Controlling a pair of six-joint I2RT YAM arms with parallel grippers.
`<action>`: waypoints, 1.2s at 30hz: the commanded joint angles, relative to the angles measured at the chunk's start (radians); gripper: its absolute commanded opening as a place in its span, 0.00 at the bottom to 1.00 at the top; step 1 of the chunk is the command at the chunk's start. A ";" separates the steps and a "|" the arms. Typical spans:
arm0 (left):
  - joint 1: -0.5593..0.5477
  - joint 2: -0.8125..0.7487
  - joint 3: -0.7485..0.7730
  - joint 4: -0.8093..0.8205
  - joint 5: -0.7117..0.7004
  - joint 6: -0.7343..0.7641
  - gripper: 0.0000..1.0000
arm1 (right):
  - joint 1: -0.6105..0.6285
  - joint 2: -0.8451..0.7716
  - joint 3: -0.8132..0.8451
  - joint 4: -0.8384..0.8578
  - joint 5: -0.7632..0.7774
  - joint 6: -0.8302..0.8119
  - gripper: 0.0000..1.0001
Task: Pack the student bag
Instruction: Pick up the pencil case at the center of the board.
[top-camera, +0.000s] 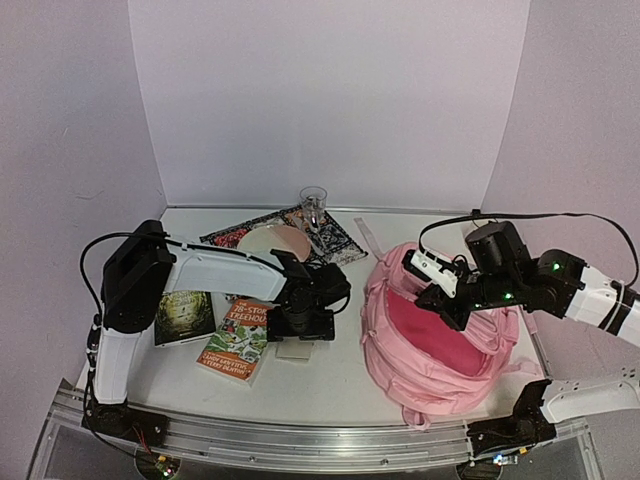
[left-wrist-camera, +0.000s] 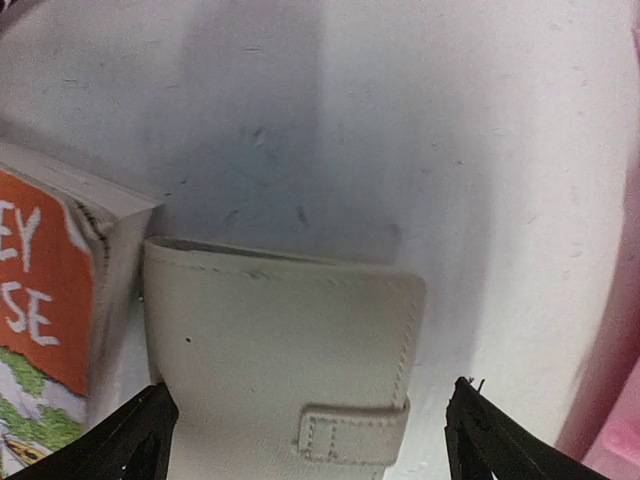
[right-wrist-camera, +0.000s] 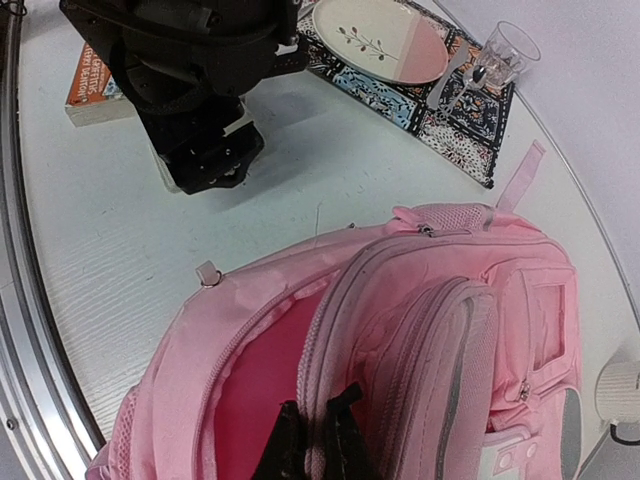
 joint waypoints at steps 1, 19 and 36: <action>0.009 -0.041 -0.012 -0.133 -0.044 0.079 0.98 | 0.002 0.007 0.059 0.062 -0.038 -0.015 0.00; -0.034 0.015 0.068 -0.129 0.134 0.159 0.96 | 0.002 0.014 0.066 0.063 -0.023 -0.003 0.00; -0.044 -0.062 0.037 -0.135 0.036 -0.002 1.00 | 0.002 0.008 0.056 0.063 -0.010 0.010 0.00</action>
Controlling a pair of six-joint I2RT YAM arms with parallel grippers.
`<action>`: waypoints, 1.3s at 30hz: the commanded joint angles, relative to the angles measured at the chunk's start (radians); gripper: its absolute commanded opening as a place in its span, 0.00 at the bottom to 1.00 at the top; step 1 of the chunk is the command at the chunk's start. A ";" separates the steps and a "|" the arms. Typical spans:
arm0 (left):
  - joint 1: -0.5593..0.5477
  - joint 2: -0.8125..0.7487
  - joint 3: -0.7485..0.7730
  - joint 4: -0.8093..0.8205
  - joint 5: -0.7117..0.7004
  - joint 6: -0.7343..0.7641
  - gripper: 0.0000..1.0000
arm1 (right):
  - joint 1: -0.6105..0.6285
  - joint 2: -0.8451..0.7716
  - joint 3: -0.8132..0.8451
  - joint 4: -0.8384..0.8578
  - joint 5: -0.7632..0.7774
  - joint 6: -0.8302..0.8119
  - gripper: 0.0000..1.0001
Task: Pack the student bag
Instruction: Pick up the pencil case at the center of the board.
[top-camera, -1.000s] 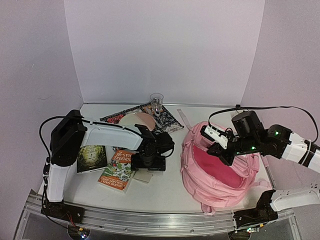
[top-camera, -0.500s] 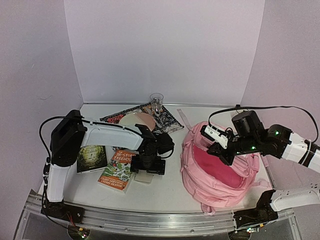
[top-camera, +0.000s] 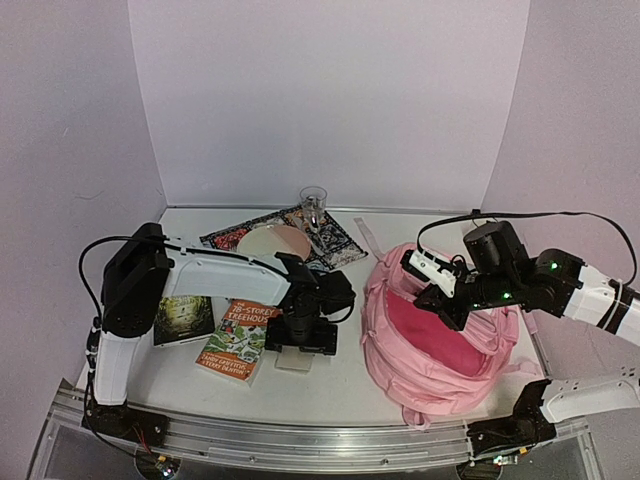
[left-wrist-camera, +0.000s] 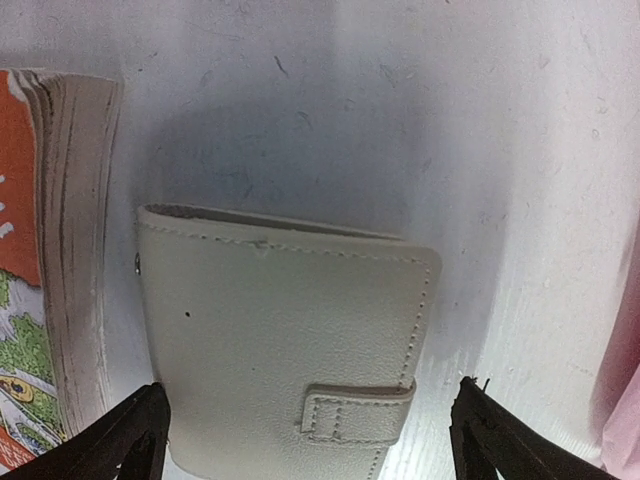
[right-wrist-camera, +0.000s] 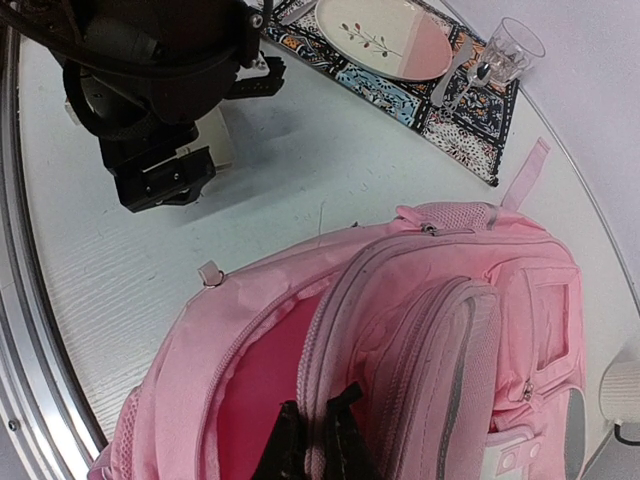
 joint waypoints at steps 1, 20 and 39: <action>0.003 -0.056 0.019 -0.010 -0.060 -0.072 1.00 | 0.002 -0.006 0.052 0.062 -0.008 0.004 0.00; 0.006 0.014 -0.033 -0.002 -0.035 -0.036 0.98 | 0.001 -0.017 0.048 0.062 -0.009 0.000 0.00; 0.017 -0.032 -0.098 0.080 0.090 0.121 0.66 | 0.001 0.033 0.138 0.063 -0.018 -0.025 0.00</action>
